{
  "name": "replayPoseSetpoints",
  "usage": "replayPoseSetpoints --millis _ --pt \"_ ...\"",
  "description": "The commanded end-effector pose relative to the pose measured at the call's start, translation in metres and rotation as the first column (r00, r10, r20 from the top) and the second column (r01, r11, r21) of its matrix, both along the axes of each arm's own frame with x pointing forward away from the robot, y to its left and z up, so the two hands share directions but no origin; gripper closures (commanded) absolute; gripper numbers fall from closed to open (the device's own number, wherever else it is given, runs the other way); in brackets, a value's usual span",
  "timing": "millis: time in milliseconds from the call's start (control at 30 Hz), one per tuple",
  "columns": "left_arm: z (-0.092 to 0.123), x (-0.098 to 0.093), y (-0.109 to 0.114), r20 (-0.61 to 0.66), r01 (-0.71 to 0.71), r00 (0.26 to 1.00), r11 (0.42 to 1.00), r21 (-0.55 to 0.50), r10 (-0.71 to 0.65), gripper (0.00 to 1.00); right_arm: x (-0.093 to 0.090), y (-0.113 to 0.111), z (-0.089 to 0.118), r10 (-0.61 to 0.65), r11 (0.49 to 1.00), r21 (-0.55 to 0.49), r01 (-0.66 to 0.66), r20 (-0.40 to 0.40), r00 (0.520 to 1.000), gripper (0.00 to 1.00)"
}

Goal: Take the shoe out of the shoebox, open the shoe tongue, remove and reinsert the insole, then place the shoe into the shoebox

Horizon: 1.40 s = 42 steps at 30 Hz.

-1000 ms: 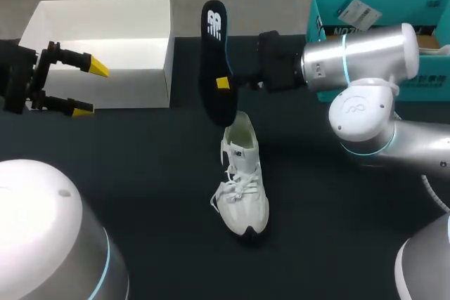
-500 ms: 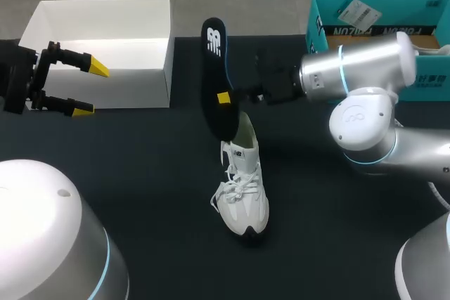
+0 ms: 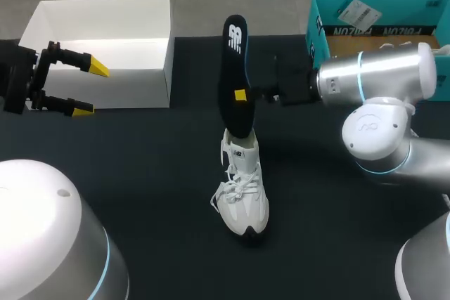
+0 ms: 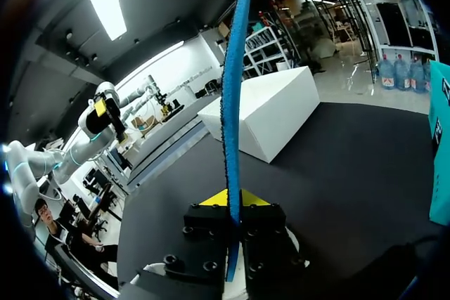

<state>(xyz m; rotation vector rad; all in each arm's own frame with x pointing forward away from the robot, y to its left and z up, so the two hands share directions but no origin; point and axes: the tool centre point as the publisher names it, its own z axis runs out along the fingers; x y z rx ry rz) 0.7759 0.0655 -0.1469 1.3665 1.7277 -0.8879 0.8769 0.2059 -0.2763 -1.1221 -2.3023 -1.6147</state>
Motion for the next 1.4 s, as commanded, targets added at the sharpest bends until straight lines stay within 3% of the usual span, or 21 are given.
replayPoseSetpoints --millis 33,200,633,1133,1400 --pt "0.001 -0.001 0.000 -0.001 0.000 1.000 1.000 0.004 0.000 0.00 -0.007 -0.016 0.003 -0.012 1.000 0.000 0.012 0.005 1.000 1.00" --pt "0.001 -0.001 0.000 -0.001 0.000 1.000 1.000 0.004 0.000 0.00 -0.012 -0.026 0.000 -0.022 1.000 -0.001 0.022 -0.004 1.000 1.00" --pt "0.001 -0.001 0.000 -0.001 0.000 1.000 1.000 0.004 0.000 0.00 -0.031 -0.027 -0.010 -0.015 1.000 0.005 0.015 -0.033 0.999 1.00" --pt "0.001 -0.001 0.000 -0.001 0.000 1.000 1.000 0.004 0.000 0.00 0.013 -0.005 0.018 0.035 0.995 0.090 -0.042 0.083 0.996 1.00" --pt "0.001 -0.001 0.000 -0.001 0.000 1.000 1.000 0.004 0.000 0.00 0.015 -0.001 0.017 0.023 0.995 0.096 -0.030 0.066 0.998 1.00"
